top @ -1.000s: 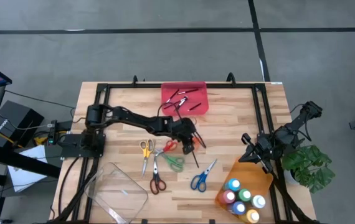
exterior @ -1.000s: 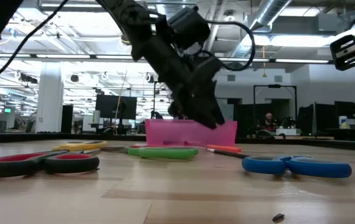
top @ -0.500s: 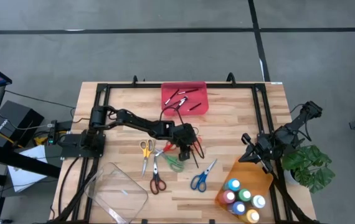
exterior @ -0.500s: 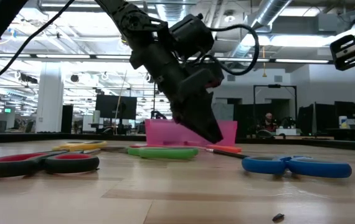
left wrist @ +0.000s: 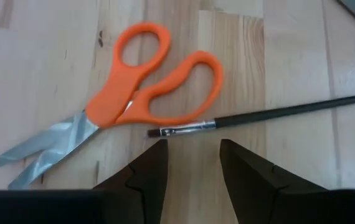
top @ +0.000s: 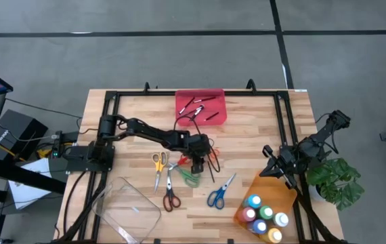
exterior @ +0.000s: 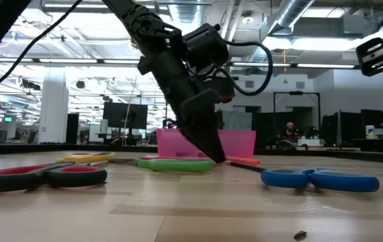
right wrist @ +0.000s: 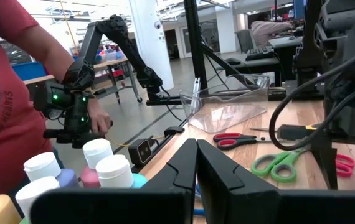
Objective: Pick & Place Paint Supplies
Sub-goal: Put the silver brush into the red bin
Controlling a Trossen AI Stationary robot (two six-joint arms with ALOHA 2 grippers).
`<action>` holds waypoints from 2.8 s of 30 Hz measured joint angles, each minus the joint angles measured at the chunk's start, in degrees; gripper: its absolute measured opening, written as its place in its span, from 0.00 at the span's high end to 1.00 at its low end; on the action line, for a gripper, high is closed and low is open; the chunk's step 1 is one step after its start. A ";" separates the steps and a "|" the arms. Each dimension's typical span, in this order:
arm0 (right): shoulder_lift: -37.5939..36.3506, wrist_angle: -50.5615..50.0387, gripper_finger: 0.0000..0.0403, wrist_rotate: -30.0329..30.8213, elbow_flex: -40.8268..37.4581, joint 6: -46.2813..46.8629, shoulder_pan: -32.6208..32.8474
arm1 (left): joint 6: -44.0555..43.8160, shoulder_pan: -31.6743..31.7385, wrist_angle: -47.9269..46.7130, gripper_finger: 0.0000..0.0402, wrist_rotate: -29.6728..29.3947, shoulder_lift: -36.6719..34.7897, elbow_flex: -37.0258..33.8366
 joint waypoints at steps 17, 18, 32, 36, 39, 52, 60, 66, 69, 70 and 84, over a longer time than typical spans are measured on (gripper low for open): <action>0.02 0.00 0.98 0.00 -0.02 0.00 0.01 | -12.46 -1.40 10.18 0.64 -5.60 -1.88 -0.15; 0.01 0.00 0.98 0.00 -0.01 0.00 0.01 | -11.61 -1.58 11.28 0.64 -3.34 -1.17 -0.20; 0.02 0.00 0.98 0.00 -0.01 -0.01 0.01 | -5.94 -2.77 11.69 0.64 4.92 1.77 -0.13; 0.00 0.00 0.98 0.00 -0.02 0.00 0.02 | -8.26 -3.22 6.19 0.64 4.81 1.36 -1.13; 0.01 0.00 0.98 0.00 -0.02 0.00 0.02 | -10.41 -3.55 5.95 0.64 4.78 1.27 -2.01; 0.02 0.00 0.98 0.00 -0.01 -0.01 0.02 | -11.23 -1.47 4.93 0.64 3.24 -2.59 -2.89; 0.00 0.00 0.98 0.00 0.00 -0.02 0.02 | -3.59 0.93 2.80 0.64 0.03 -5.56 -2.70; 0.01 0.00 0.98 0.00 -0.01 0.00 0.01 | 0.96 2.29 2.36 0.64 0.55 -5.18 -2.67; 0.01 0.00 0.98 0.00 0.00 -0.01 0.00 | 3.29 2.76 3.57 0.64 0.74 -4.34 -2.50; 0.00 0.00 0.98 0.00 -0.01 0.00 0.01 | 3.60 2.95 3.14 0.64 0.74 -3.92 -2.56; 0.01 0.00 0.98 0.00 -0.01 0.00 0.00 | 2.37 2.96 4.08 0.64 5.42 -0.50 -4.63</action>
